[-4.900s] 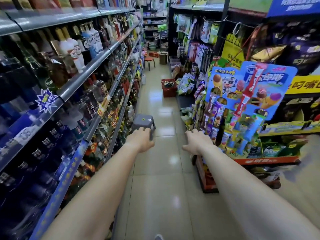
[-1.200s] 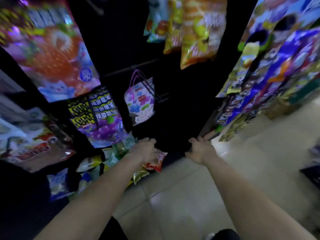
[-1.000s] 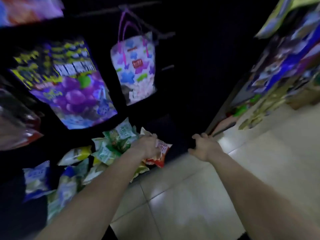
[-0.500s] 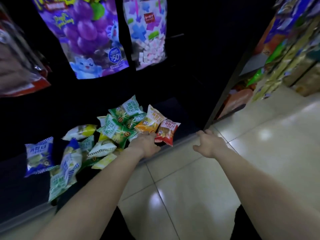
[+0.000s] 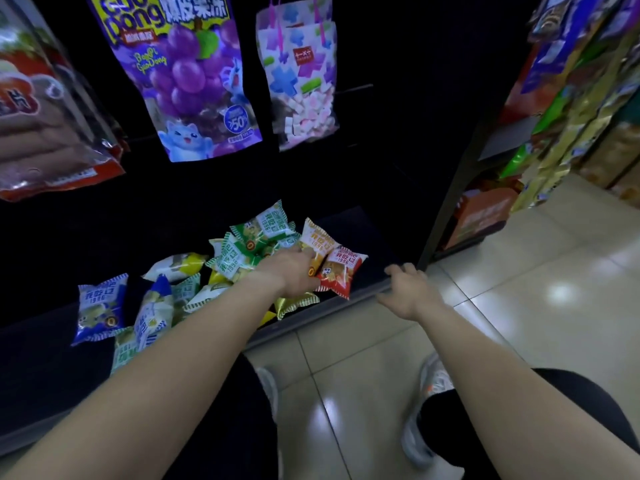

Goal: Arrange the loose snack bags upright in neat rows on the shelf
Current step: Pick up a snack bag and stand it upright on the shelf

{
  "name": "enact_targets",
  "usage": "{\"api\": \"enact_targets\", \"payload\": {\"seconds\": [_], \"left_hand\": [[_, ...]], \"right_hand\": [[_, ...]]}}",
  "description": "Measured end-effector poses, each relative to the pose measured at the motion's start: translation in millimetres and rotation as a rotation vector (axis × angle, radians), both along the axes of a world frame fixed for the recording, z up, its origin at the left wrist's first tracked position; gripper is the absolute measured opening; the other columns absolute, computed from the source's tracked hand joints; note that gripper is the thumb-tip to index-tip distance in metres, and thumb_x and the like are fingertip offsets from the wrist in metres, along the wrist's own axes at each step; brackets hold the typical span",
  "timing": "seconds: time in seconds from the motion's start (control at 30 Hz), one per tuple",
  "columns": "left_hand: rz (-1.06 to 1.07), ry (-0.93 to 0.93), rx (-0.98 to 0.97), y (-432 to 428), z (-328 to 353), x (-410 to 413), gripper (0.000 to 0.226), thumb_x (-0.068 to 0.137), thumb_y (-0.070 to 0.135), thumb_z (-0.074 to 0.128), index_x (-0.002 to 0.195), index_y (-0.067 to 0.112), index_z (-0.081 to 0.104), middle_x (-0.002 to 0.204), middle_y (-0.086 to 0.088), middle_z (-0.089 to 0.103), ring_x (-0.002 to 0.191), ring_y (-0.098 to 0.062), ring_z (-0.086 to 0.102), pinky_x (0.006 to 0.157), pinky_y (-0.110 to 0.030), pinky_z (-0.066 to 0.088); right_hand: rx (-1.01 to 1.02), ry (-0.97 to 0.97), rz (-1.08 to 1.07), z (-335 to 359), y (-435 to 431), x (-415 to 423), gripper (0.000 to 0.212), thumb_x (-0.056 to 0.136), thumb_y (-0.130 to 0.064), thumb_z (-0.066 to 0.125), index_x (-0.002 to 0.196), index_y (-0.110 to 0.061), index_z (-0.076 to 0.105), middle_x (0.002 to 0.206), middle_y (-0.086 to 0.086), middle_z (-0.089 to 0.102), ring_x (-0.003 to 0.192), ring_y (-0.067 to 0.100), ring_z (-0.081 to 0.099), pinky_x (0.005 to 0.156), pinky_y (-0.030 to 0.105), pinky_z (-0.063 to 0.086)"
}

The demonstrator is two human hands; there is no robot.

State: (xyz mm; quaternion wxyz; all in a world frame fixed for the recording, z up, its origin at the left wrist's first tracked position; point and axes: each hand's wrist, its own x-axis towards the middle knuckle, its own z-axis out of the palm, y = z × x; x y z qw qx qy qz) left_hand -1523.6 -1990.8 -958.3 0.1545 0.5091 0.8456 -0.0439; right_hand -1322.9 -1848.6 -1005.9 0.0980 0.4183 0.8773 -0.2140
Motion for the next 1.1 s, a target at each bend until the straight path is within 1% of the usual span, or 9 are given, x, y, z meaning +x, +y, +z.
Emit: {"api": "enact_targets", "payload": {"seconds": [0.13, 0.27, 0.4, 0.53, 0.67, 0.77, 0.87, 0.97, 1.1], "left_hand": [[-0.053, 0.066, 0.006, 29, -27, -20, 0.065, 0.090, 0.052, 0.054, 0.144, 0.022, 0.034, 0.142, -0.008, 0.041, 0.127, -0.030, 0.043, 0.088, -0.044, 0.046], [-0.091, 0.085, -0.077, 66, -72, -64, 0.065, 0.090, 0.051, 0.055, 0.144, 0.020, 0.034, 0.140, -0.010, 0.043, 0.126, -0.030, 0.044, 0.091, -0.044, 0.047], [-0.073, 0.051, -0.033, 109, -113, -113, 0.063, 0.090, 0.047, 0.052, 0.145, 0.023, 0.033, 0.140, -0.008, 0.043, 0.125, -0.029, 0.046, 0.090, -0.040, 0.045], [0.006, -0.049, 0.021, 138, -150, -135, 0.063, 0.090, 0.044, 0.055, 0.145, 0.023, 0.033, 0.144, -0.008, 0.041, 0.128, -0.028, 0.043, 0.094, -0.044, 0.046], [-0.001, -0.096, -0.005, 144, -160, -131, 0.064, 0.089, 0.046, 0.053, 0.145, 0.023, 0.033, 0.143, -0.008, 0.041, 0.130, -0.029, 0.041, 0.096, -0.045, 0.045], [-0.022, -0.089, -0.017, 146, -157, -130, 0.063, 0.090, 0.044, 0.053, 0.146, 0.023, 0.032, 0.141, -0.006, 0.041, 0.130, -0.027, 0.040, 0.095, -0.043, 0.045], [-0.045, -0.048, -0.025, 138, -142, -126, 0.063, 0.091, 0.042, 0.053, 0.146, 0.023, 0.030, 0.143, -0.007, 0.040, 0.131, -0.027, 0.039, 0.096, -0.041, 0.044], [-0.025, -0.024, -0.043, 125, -119, -115, 0.062, 0.091, 0.041, 0.055, 0.145, 0.023, 0.032, 0.145, -0.010, 0.038, 0.132, -0.029, 0.039, 0.099, -0.047, 0.043], [-0.012, -0.030, -0.044, 110, -84, -89, 0.065, 0.090, 0.043, 0.057, 0.146, 0.023, 0.030, 0.147, -0.009, 0.035, 0.133, -0.029, 0.038, 0.100, -0.047, 0.042]], "right_hand": [[-0.058, -0.022, -0.013, -40, 31, -33, 0.073, 0.087, -0.049, 0.061, 0.148, -0.019, 0.034, 0.142, 0.013, 0.040, 0.127, 0.036, 0.042, 0.095, 0.042, 0.041], [-0.198, 0.009, -0.062, -106, 58, -87, 0.070, 0.086, -0.053, 0.060, 0.140, -0.011, 0.041, 0.134, 0.017, 0.047, 0.119, 0.036, 0.051, 0.092, 0.040, 0.045], [-0.300, 0.076, -0.274, -168, 78, -142, 0.079, 0.084, -0.069, 0.054, 0.131, -0.006, 0.044, 0.127, 0.016, 0.055, 0.117, 0.034, 0.053, 0.098, 0.044, 0.045], [-0.327, 0.059, -0.456, -203, 87, -178, 0.091, 0.078, -0.074, 0.056, 0.134, -0.004, 0.035, 0.126, 0.014, 0.057, 0.115, 0.034, 0.056, 0.096, 0.046, 0.047], [-0.551, 0.176, -0.655, -207, 95, -193, 0.083, 0.068, -0.057, 0.080, 0.123, -0.011, 0.038, 0.120, 0.011, 0.061, 0.109, 0.030, 0.061, 0.093, 0.041, 0.050], [-0.610, 0.196, -0.678, -206, 102, -192, 0.085, 0.059, -0.046, 0.090, 0.123, -0.009, 0.048, 0.122, 0.011, 0.062, 0.106, 0.028, 0.063, 0.092, 0.038, 0.051], [-0.522, 0.163, -0.634, -194, 107, -174, 0.094, 0.058, -0.041, 0.092, 0.130, -0.009, 0.040, 0.130, 0.015, 0.051, 0.115, 0.032, 0.056, 0.096, 0.040, 0.047], [-0.447, 0.183, -0.601, -164, 115, -150, 0.098, 0.060, -0.038, 0.091, 0.134, -0.012, 0.032, 0.132, 0.017, 0.042, 0.117, 0.034, 0.052, 0.093, 0.041, 0.044], [-0.265, 0.201, -0.430, -104, 128, -112, 0.083, 0.061, -0.033, 0.089, 0.119, -0.016, 0.032, 0.120, 0.014, 0.054, 0.110, 0.036, 0.055, 0.095, 0.046, 0.048]]}}
